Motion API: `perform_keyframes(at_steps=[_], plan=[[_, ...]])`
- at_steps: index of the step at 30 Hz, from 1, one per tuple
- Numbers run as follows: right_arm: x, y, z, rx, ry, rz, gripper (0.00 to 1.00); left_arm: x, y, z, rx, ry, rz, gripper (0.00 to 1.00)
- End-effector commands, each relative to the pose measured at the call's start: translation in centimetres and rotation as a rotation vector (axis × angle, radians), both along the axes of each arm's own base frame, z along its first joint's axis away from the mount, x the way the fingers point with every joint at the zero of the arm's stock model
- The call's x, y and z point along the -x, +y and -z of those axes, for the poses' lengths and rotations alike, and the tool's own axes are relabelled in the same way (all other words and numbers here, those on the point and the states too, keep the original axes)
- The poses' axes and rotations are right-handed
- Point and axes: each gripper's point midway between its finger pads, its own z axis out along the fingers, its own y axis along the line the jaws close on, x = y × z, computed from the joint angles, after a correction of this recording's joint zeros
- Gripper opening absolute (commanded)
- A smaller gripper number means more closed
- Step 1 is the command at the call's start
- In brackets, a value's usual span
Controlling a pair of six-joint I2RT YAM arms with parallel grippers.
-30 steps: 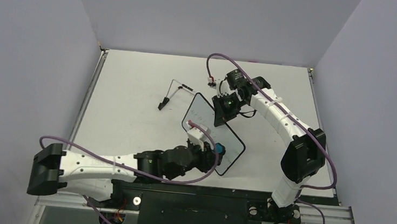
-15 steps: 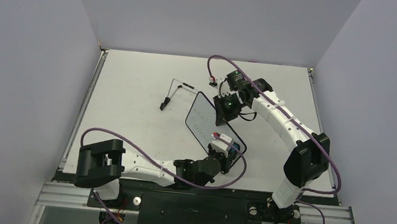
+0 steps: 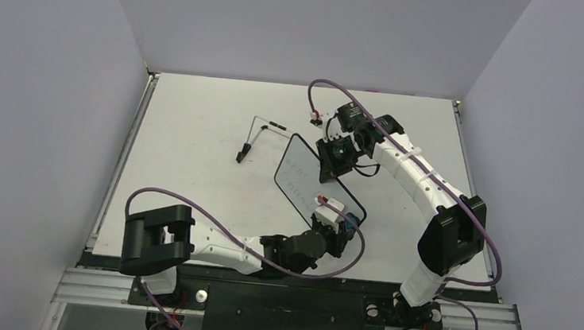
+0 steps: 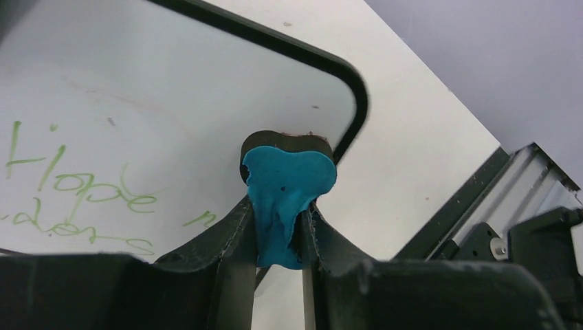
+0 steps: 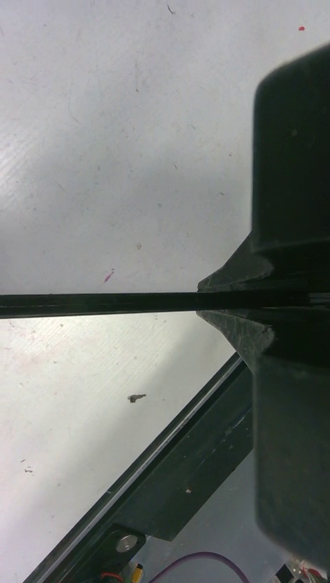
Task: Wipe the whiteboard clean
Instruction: Erase the whiteboard at the whiteboard stand.
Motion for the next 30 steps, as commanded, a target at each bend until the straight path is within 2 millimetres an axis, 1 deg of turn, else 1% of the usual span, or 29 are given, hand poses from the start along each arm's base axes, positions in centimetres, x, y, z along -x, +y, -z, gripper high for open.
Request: perform_keyframes(at_steps=[1, 2, 3, 5, 9, 11, 12, 13, 16, 18, 20, 22, 23, 25, 27, 28, 29, 30], plan=[[0.2, 1.9, -2.2, -0.103, -0.012, 0.009, 0.0, -4.1, 2.6, -0.2, 0.021, 0.067, -0.134, 0.0], [0.3, 1.9, -2.1, -0.103, -0.012, 0.007, 0.0, -4.0, 2.7, -0.1, 0.018, 0.065, -0.124, 0.0], [0.2, 1.9, -2.1, -0.102, -0.012, 0.008, 0.0, -4.0, 2.6, -0.7, 0.04, 0.06, -0.113, 0.0], [0.3, 1.9, -2.1, -0.103, -0.012, 0.006, 0.0, -3.5, 2.3, -0.5, 0.038, 0.061, -0.07, 0.0], [0.2, 2.0, -2.0, -0.105, -0.006, 0.005, 0.0, -2.8, 0.5, 0.1, -0.02, 0.066, 0.011, 0.0], [0.2, 2.0, -2.0, -0.106, -0.004, 0.006, 0.0, -2.1, -0.5, 0.2, -0.066, 0.045, 0.05, 0.0], [0.3, 2.0, -2.0, -0.108, -0.004, 0.006, 0.0, -1.4, -1.0, 0.3, -0.094, 0.028, 0.075, 0.0], [0.2, 2.0, -2.1, -0.109, -0.005, 0.006, 0.0, -1.0, -1.4, 0.9, -0.126, 0.023, 0.091, 0.0], [0.3, 2.0, -2.1, -0.113, -0.004, 0.007, 0.0, 0.9, -2.2, 2.4, -0.206, -0.013, 0.153, 0.0], [0.4, 1.9, -2.2, -0.114, -0.004, 0.008, 0.0, 1.5, -2.1, 3.4, -0.239, -0.021, 0.168, 0.0], [0.4, 1.9, -2.3, -0.117, -0.007, 0.007, 0.0, 1.7, -1.7, 4.6, -0.281, -0.019, 0.168, 0.0], [0.4, 1.9, -2.2, -0.116, -0.005, 0.007, 0.0, 1.6, -1.3, 5.1, -0.296, -0.018, 0.155, 0.0], [0.4, 1.9, -2.2, -0.116, -0.005, 0.007, 0.0, 1.4, -1.1, 5.0, -0.293, -0.016, 0.139, 0.0], [0.5, 1.9, -2.2, -0.116, -0.005, 0.006, 0.0, 0.5, -0.9, 4.1, -0.266, -0.012, 0.102, 0.0], [0.5, 1.8, -2.1, -0.112, -0.006, 0.007, 0.0, -0.2, -0.8, 2.4, -0.222, -0.014, 0.085, 0.0], [0.5, 1.8, -2.1, -0.112, -0.008, 0.007, 0.0, -0.2, -0.9, 1.1, -0.189, -0.02, 0.09, 0.0], [0.6, 1.8, -2.1, -0.11, -0.008, 0.006, 0.0, -0.3, -0.9, 0.4, -0.175, -0.027, 0.094, 0.0], [0.6, 1.6, -2.1, -0.109, -0.01, 0.007, 0.0, -0.1, -0.9, -1.0, -0.139, -0.038, 0.106, 0.0]])
